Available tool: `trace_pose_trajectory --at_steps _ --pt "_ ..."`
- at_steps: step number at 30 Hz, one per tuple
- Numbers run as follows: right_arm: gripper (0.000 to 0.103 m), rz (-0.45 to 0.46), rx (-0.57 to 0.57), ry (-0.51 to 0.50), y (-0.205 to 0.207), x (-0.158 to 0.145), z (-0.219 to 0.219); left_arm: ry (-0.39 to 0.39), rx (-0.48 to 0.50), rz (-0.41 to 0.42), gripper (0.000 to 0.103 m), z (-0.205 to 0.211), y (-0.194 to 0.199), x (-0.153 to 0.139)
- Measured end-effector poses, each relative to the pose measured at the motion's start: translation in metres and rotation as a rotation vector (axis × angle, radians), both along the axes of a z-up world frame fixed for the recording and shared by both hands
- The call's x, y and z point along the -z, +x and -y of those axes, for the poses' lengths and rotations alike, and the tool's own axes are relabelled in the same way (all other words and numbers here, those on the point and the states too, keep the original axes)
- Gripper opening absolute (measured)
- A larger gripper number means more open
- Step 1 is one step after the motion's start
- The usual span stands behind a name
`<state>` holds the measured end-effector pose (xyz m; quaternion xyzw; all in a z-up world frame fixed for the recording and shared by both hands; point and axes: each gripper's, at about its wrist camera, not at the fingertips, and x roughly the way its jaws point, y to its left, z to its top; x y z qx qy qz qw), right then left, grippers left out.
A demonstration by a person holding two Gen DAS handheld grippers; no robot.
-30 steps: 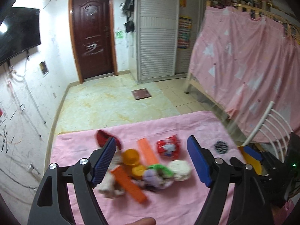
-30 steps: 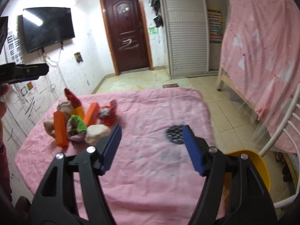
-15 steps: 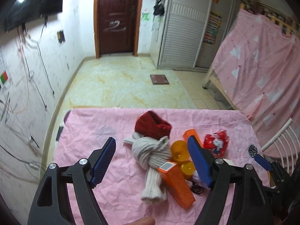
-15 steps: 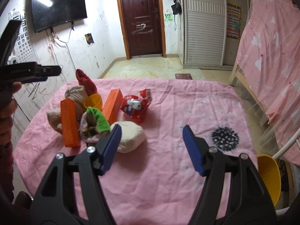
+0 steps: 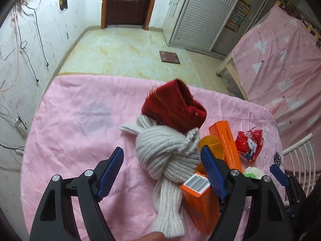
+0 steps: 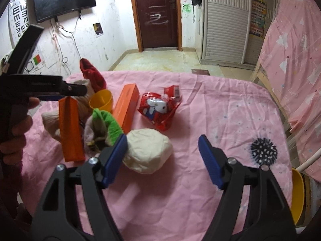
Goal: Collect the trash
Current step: 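Grasp the grey knit scarf with the left tool while the right tool grasps the cream ball, then lift and carry the grey scarf and cream ball over the yellow bin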
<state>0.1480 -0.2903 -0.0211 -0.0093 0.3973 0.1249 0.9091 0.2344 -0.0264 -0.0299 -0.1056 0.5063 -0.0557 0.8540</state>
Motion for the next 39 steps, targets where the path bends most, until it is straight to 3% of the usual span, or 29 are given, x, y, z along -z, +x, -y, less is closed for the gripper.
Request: trace_pose_trajectory --at_steps 6,8,14,18,21,27,39 --pt "0.074 -0.017 -0.02 0.003 0.005 0.004 -0.005 -0.049 0.033 -0.029 0.071 0.006 0.006 0.011" --pt "0.075 -0.02 -0.023 0.007 0.006 0.005 -0.007 -0.046 0.032 -0.034 0.057 0.007 0.005 0.015" --pt "0.075 -0.021 -0.029 0.004 0.007 0.006 -0.011 -0.037 0.028 -0.009 0.051 0.008 -0.003 0.012" --pt "0.073 -0.026 -0.04 0.003 0.008 0.008 -0.015 -0.056 0.005 0.027 0.051 -0.003 -0.018 0.001" --pt "0.053 -0.045 -0.058 0.004 0.01 0.011 -0.017 -0.048 -0.024 0.071 0.051 -0.013 -0.029 -0.012" --pt "0.052 -0.031 -0.061 0.002 0.007 0.009 -0.021 -0.028 -0.061 0.175 0.051 -0.024 -0.049 -0.044" --pt "0.053 0.069 -0.022 0.063 -0.023 -0.023 0.013 -0.025 -0.035 0.246 0.051 -0.006 -0.074 -0.08"
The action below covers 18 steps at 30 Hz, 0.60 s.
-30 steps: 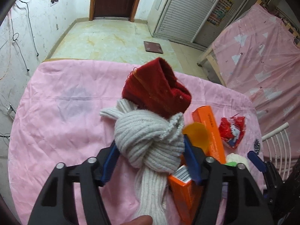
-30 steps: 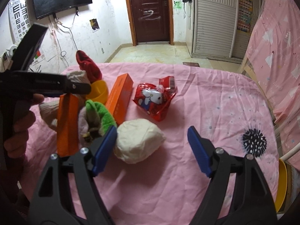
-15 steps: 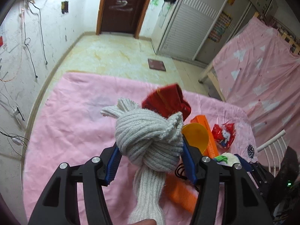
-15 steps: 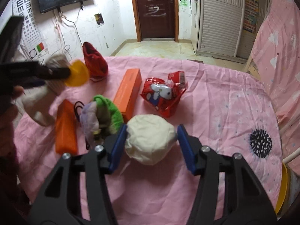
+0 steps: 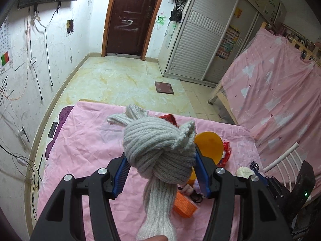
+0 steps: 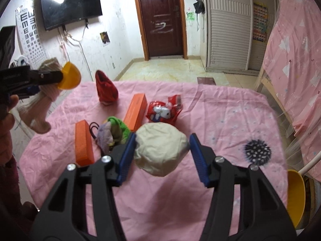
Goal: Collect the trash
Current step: 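Lift and carry the grey scarf and cream ball over the yellow bin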
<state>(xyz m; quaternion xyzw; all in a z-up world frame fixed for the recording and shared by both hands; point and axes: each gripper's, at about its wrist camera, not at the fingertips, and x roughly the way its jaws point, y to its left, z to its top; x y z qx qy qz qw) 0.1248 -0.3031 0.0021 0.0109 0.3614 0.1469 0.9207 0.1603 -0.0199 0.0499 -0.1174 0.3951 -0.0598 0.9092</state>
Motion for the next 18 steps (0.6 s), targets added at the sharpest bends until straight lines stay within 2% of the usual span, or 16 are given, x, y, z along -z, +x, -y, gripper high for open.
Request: trace_pose_trajectory --at_steps 6,10,18 --pt "0.053 0.011 0.015 0.019 -0.01 -0.002 0.017 0.038 0.026 -0.013 0.052 0.019 -0.006 -0.001" --pt "0.053 0.013 0.027 0.025 -0.015 0.0 0.027 0.064 0.032 -0.042 0.052 0.029 -0.005 0.008" --pt "0.053 0.016 0.049 0.044 -0.022 0.003 0.048 0.07 0.062 -0.113 0.056 0.041 -0.002 0.028"
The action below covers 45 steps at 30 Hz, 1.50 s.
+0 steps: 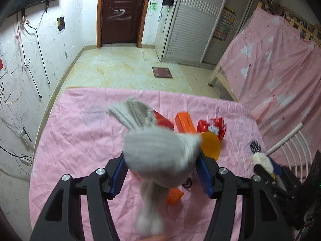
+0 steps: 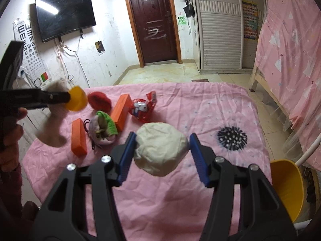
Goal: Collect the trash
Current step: 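Lift and carry the grey scarf and cream ball over the yellow bin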
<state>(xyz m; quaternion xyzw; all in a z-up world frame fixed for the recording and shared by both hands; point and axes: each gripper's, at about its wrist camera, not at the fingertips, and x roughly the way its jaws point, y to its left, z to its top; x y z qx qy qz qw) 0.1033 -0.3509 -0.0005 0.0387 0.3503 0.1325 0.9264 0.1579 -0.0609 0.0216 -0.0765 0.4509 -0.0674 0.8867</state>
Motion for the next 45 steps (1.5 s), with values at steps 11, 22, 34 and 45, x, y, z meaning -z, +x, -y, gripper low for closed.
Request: trace_pose_trajectory --at_steps 11,22,34,45 --pt "0.053 0.005 0.014 0.012 -0.009 0.003 0.015 0.078 0.004 -0.001 0.05 0.015 -0.007 0.019" --pt "0.053 0.051 0.077 0.049 -0.024 -0.005 0.05 0.1 0.036 0.092 0.047 0.042 -0.03 -0.019" --pt "0.053 0.132 0.234 0.109 -0.05 -0.022 0.125 0.096 0.213 0.21 0.047 0.139 -0.05 -0.07" --pt "0.053 0.16 0.414 0.153 -0.076 -0.02 0.203 -0.041 0.45 0.212 0.047 0.255 -0.064 -0.075"
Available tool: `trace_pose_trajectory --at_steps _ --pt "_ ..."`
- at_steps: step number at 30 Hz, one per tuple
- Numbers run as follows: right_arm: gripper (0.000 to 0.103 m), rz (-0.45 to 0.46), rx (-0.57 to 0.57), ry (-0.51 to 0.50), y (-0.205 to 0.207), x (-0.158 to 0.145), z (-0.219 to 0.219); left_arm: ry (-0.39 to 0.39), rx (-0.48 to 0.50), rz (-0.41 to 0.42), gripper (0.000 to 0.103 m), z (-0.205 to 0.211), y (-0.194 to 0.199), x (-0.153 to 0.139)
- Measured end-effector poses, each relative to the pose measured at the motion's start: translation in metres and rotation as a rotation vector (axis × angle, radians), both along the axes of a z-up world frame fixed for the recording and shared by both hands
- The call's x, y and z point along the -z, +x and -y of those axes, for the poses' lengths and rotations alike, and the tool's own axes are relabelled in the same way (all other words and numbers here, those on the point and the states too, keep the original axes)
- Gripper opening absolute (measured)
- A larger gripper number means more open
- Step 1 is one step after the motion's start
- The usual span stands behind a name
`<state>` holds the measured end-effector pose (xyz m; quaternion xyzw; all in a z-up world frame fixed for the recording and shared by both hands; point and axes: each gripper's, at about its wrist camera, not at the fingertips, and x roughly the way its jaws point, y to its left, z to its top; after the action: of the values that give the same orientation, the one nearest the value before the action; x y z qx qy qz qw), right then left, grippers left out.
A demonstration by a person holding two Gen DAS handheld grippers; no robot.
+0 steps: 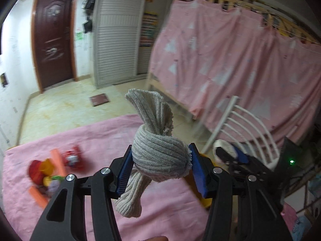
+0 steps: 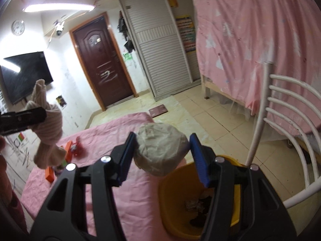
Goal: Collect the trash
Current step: 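Lift and carry the grey scarf and cream ball over the yellow bin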
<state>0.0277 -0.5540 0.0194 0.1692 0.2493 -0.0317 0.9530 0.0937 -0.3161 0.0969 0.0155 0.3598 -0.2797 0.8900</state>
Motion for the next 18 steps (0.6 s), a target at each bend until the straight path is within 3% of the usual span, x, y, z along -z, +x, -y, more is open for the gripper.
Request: trace_pose_trajectory --at_steps 12,18 --pt "0.053 -0.012 0.074 0.065 -0.012 0.015 0.044 -0.048 0.111 -0.043 0.047 0.104 -0.001 0.029" --pt "0.067 -0.026 0.093 0.108 -0.01 0.027 0.061 -0.078 0.123 -0.051 0.05 0.132 0.004 0.038"
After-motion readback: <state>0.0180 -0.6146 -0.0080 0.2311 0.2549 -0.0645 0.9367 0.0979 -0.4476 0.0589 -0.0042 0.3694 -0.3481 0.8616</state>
